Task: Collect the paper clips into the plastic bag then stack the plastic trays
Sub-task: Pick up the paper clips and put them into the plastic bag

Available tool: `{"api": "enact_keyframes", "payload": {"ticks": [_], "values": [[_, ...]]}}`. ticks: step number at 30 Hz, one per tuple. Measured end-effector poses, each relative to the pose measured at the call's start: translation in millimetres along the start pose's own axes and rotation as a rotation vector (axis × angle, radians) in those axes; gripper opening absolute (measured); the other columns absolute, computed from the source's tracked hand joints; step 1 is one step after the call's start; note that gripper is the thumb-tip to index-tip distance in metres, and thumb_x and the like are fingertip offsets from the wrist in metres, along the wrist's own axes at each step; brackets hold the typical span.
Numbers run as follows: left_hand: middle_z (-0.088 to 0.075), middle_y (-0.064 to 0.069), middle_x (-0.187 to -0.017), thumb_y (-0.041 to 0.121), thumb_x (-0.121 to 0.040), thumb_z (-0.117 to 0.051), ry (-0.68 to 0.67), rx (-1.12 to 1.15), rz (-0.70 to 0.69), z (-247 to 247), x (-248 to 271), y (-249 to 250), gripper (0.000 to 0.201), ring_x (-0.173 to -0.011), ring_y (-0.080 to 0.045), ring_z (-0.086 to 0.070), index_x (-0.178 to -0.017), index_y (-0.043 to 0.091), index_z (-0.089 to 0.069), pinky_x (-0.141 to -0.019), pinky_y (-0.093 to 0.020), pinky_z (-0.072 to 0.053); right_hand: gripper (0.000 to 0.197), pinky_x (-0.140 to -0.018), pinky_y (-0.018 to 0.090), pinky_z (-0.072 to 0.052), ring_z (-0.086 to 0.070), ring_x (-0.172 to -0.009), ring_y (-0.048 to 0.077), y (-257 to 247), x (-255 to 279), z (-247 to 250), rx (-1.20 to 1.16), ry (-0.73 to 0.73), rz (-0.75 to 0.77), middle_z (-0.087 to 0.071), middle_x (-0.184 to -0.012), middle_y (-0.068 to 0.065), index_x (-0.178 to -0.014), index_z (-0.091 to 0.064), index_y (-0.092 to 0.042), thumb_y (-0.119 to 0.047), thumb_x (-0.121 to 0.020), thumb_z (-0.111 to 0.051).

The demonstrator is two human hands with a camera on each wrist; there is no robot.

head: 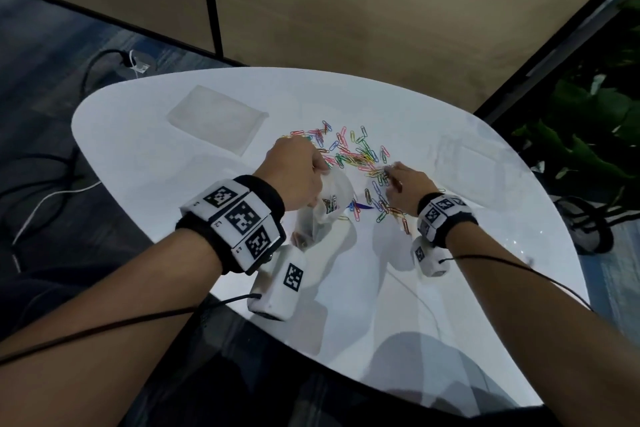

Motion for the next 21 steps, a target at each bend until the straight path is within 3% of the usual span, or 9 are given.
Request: {"api": "enact_keyframes", "payload": {"ticks": [3,5,9,11,13,15,18,21], "values": [[-0.071,-0.01,-0.088,0.001,-0.095,-0.051,0.0,0.001,-0.001,-0.8,3.2,1.0,0.027,-0.067,-0.028,-0.077,-0.111,0.007,-0.073,-0.079,-0.039,-0.064,0.029,-0.085,0.032,-0.054,-0.066,-0.098,0.031,-6.6,5.9,1.4,0.095,0.107,0.021,-0.07,-0.103,0.007,-0.108,-0.07,-0.016,-0.006,-0.088,-0.052],[-0.067,-0.008,-0.09,0.002,-0.095,-0.051,0.0,0.0,-0.007,-0.8,5.6,0.2,0.027,-0.067,-0.029,-0.077,-0.111,0.007,-0.073,-0.077,-0.039,-0.064,0.028,-0.076,0.029,-0.055,-0.068,-0.087,0.032,-5.5,8.7,1.8,0.114,0.132,-0.023,-0.071,-0.092,0.011,-0.095,-0.074,-0.014,-0.001,-0.086,-0.052],[-0.067,-0.008,-0.095,0.003,-0.096,-0.052,0.005,-0.001,-0.004,-0.2,6.5,-5.6,0.025,-0.067,-0.029,-0.077,-0.11,0.007,-0.073,-0.076,-0.04,-0.065,0.018,-0.083,0.024,-0.052,-0.068,-0.09,0.026,4.9,14.0,14.1,-0.066,0.192,-0.161,-0.075,-0.093,0.008,-0.095,-0.079,-0.014,-0.01,-0.085,-0.065],[-0.07,-0.011,-0.098,0.003,-0.096,-0.053,0.009,-0.002,-0.006,0.3,4.8,-5.9,0.025,-0.067,-0.03,-0.077,-0.109,0.006,-0.073,-0.076,-0.04,-0.065,0.012,-0.083,0.019,-0.05,-0.069,-0.086,0.018,20.1,20.2,19.1,-0.288,0.245,-0.292,-0.077,-0.088,0.003,-0.09,-0.08,-0.015,-0.015,-0.08,-0.074],[-0.071,-0.011,-0.102,0.001,-0.095,-0.053,-0.001,0.014,0.001,-0.8,2.5,-5.5,0.025,-0.068,-0.029,-0.077,-0.11,0.004,-0.073,-0.076,-0.04,-0.065,0.009,-0.085,0.022,-0.053,-0.07,-0.08,0.014,33.4,29.5,16.6,-0.636,0.249,-0.428,-0.076,-0.081,-0.001,-0.082,-0.081,-0.017,-0.016,-0.073,-0.08],[-0.072,-0.012,-0.106,0.0,-0.095,-0.054,-0.018,0.022,0.007,-3.4,1.4,-4.1,0.024,-0.068,-0.027,-0.077,-0.111,0.004,-0.072,-0.075,-0.04,-0.065,0.007,-0.085,0.031,-0.059,-0.072,-0.077,0.021,31.3,41.5,12.9,-1.156,0.244,-0.502,-0.076,-0.083,0.011,-0.078,-0.079,-0.01,-0.007,-0.072,-0.081],[-0.073,-0.015,-0.109,-0.001,-0.095,-0.054,-0.028,0.025,0.006,-8.7,1.7,0.7,0.023,-0.068,-0.028,-0.077,-0.11,0.003,-0.072,-0.074,-0.041,-0.065,0.011,-0.072,0.023,-0.06,-0.071,-0.077,0.02,5.6,57.1,17.8,-1.759,0.171,-0.526,-0.073,-0.089,0.017,-0.092,-0.072,0.001,0.003,-0.081,-0.072],[-0.072,-0.017,-0.111,-0.002,-0.095,-0.055,-0.029,0.05,0.028,-13.0,3.8,4.0,0.024,-0.068,-0.029,-0.077,-0.112,0.002,-0.071,-0.073,-0.042,-0.065,0.01,-0.066,0.018,-0.059,-0.073,-0.072,0.013,-34.8,73.1,30.3,-2.02,-0.007,-0.504,-0.071,-0.091,0.011,-0.099,-0.068,-0.001,-0.001,-0.09,-0.063]]}}
Point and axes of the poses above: each hand's wrist, its own x-axis away from the middle knuckle, its own z-axis out of the back of the hand, y = z × x, the point moved 7 cm from there along -x, towards the middle knuckle
